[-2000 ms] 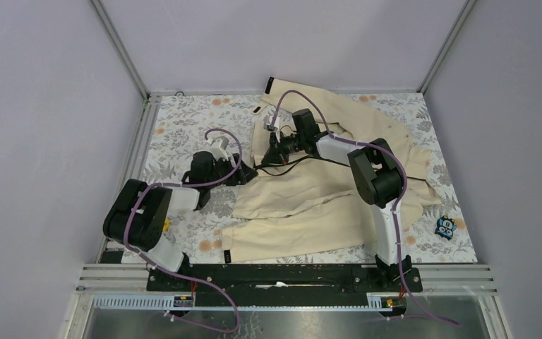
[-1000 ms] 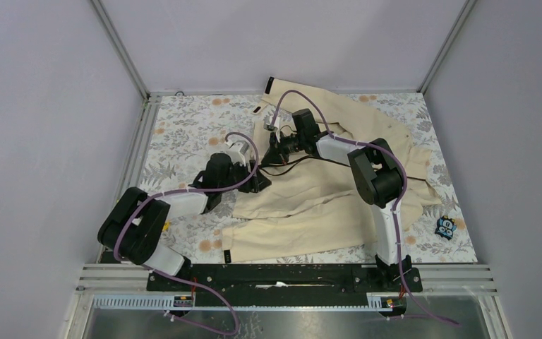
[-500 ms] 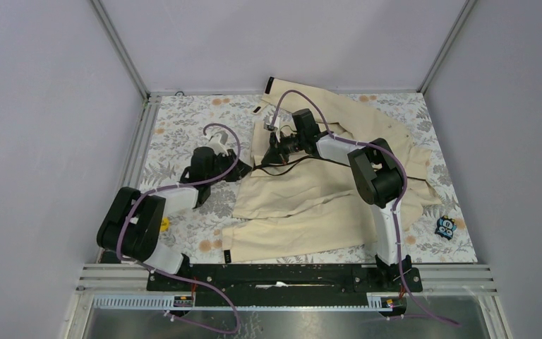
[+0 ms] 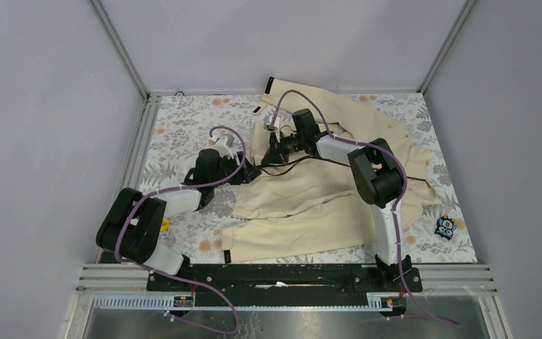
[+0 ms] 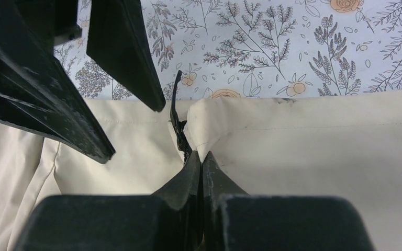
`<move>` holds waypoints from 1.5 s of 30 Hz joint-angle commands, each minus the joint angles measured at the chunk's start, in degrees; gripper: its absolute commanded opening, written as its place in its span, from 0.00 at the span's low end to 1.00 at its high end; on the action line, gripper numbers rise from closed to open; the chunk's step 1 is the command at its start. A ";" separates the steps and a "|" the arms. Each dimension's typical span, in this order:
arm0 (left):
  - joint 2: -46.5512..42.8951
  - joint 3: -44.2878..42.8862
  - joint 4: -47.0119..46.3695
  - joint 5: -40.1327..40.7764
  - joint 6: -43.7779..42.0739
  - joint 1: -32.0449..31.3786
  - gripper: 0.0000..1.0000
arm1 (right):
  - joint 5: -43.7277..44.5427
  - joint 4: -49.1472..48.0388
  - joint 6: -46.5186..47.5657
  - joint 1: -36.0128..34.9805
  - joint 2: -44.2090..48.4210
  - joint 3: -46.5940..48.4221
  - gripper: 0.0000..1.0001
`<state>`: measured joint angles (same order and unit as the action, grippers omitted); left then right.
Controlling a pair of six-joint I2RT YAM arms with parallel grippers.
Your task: Zip up the jacket
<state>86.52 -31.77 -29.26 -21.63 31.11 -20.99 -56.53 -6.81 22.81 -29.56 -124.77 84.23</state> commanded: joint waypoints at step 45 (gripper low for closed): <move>-0.57 -5.84 4.04 -6.62 2.13 -6.40 0.60 | -2.36 -1.01 -0.31 -0.55 1.88 1.24 0.00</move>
<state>84.88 -37.45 -19.18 -23.73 29.39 -24.93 -56.62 -6.79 22.70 -29.56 -124.77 84.23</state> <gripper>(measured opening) 0.600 0.023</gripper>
